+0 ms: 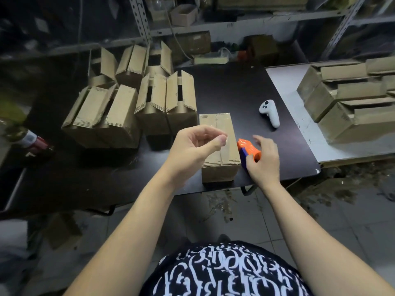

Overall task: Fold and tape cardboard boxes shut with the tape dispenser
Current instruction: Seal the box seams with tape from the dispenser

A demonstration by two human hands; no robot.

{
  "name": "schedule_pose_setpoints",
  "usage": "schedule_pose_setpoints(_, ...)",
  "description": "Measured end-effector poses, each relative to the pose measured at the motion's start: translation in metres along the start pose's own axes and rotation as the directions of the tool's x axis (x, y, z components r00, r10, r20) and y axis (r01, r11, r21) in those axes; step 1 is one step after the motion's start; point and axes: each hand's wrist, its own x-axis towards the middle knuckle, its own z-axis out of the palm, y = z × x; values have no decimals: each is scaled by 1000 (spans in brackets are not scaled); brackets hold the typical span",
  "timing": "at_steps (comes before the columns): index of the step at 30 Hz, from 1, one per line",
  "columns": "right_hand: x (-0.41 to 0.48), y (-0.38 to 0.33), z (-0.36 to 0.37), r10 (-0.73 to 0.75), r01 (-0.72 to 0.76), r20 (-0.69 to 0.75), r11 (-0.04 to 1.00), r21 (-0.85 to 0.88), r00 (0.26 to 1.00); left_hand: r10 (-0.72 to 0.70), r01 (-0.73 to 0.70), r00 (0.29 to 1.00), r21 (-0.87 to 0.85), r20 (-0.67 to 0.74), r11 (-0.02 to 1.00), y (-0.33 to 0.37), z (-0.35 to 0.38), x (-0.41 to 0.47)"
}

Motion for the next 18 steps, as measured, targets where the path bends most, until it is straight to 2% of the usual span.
schedule_pose_setpoints(1,4,-17,-8,-45,44,7,992,118,999,-9,9,1000,-9,11,1000,0,0,-1)
schedule_pose_setpoints(2,9,-39,-18,-56,34,81,967,253,995,-17,18,1000,-18,19,1000,0,-1,-1)
schedule_pose_setpoints(3,13,-60,-26,-61,-32,228,922,385,972,-27,27,999,-28,24,999,-1,-1,-1)
schedule_pose_setpoints(5,20,-89,-35,-142,-194,507,810,553,850,-46,46,999,-41,13,998,-1,-2,0)
schedule_pose_setpoints(7,20,-98,-38,-226,-279,620,743,609,751,-58,56,998,-43,-36,997,-1,-4,1)
schedule_pose_setpoints(9,16,-95,-41,-237,-340,669,715,611,705,-66,63,993,-34,-96,997,-2,-8,2)
schedule_pose_setpoints(12,10,-88,-50,-110,-374,666,755,539,738,-98,102,985,27,-144,994,-9,-10,1)
schedule_pose_setpoints(16,6,-62,-58,119,-366,689,903,224,715,-155,188,944,88,-290,978,-25,-5,-5)
schedule_pose_setpoints(18,3,-54,-62,223,-498,684,835,234,695,-216,251,903,46,-373,967,-32,-3,-8)
